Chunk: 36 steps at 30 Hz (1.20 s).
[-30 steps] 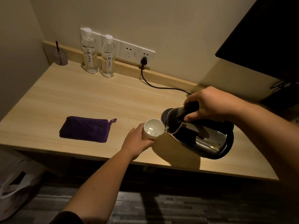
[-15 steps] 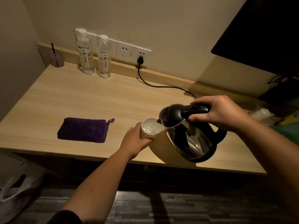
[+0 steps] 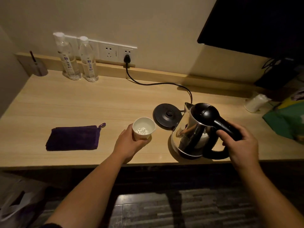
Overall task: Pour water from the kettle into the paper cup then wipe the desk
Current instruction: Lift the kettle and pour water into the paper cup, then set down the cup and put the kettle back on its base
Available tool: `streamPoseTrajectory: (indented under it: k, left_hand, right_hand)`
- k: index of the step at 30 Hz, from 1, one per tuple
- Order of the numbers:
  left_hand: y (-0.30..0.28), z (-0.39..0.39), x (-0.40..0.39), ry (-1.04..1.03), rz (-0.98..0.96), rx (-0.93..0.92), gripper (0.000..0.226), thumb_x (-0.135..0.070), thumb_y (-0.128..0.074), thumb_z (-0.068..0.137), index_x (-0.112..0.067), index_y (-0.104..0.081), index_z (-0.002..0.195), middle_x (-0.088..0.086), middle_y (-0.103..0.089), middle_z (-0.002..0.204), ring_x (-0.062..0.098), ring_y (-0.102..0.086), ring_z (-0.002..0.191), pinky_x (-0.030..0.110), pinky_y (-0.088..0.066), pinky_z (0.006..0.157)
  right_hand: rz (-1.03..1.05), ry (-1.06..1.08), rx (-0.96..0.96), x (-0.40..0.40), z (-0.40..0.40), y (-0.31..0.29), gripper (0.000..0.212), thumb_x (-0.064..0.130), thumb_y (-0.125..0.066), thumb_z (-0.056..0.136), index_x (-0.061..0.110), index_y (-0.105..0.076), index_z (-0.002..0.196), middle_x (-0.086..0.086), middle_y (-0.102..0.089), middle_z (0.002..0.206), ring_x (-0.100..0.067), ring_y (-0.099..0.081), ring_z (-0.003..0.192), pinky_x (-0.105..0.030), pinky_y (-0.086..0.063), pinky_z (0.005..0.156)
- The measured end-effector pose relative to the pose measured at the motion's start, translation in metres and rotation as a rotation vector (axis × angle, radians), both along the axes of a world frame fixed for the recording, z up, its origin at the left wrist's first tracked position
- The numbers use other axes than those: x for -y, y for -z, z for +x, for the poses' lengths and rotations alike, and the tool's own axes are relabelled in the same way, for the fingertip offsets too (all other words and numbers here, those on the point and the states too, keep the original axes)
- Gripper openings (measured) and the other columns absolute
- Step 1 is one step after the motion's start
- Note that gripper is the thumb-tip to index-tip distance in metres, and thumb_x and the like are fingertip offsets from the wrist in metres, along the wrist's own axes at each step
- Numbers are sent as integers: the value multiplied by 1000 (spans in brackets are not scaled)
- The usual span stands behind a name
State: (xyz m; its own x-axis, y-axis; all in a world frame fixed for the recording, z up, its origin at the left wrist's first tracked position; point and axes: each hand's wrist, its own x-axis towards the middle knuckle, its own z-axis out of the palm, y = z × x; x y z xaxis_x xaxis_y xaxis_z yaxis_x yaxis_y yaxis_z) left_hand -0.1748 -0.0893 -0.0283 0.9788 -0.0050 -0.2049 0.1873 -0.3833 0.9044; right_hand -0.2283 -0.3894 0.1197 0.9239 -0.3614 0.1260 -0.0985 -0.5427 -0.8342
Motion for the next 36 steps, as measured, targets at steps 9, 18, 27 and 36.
streamPoseTrajectory:
  k: [9, 18, 27, 36]
  left_hand:
    - [-4, -4, 3, -10, -27, -10, 73, -37, -80, 74, -32, -40, 134, -14, -54, 114, 9, -52, 102, 24, -43, 75]
    - [-2, -3, 4, 1, 40, -5, 73, -28, -78, 78, -26, -37, 138, -13, -49, 118, 10, -48, 104, 15, -37, 71]
    - [-3, 1, 1, 19, 71, -22, 79, -30, -79, 78, -26, -34, 142, -6, -53, 128, 13, -48, 112, 31, -43, 90]
    - [-11, 0, -1, 64, 92, -18, 79, -29, -78, 80, -25, -33, 144, -9, -50, 124, 13, -48, 112, 27, -39, 87]
  right_hand:
    - [152, 251, 92, 22, -4, 39, 37, 28, -74, 79, 39, -58, 110, 5, -63, 109, -24, -61, 102, -50, -52, 89]
    - [152, 223, 86, 24, 5, 48, 39, 24, -71, 83, 29, -53, 117, 16, -54, 102, 3, -52, 92, -16, -40, 72]
    - [-118, 162, -15, 32, 2, 48, 67, 41, -65, 85, 23, -31, 140, -6, -42, 137, -21, -45, 122, -40, -45, 94]
    - [-430, -399, 334, -66, -3, 61, 26, 24, -55, 88, 9, -67, 105, -7, -65, 104, -21, -56, 101, -40, -46, 89]
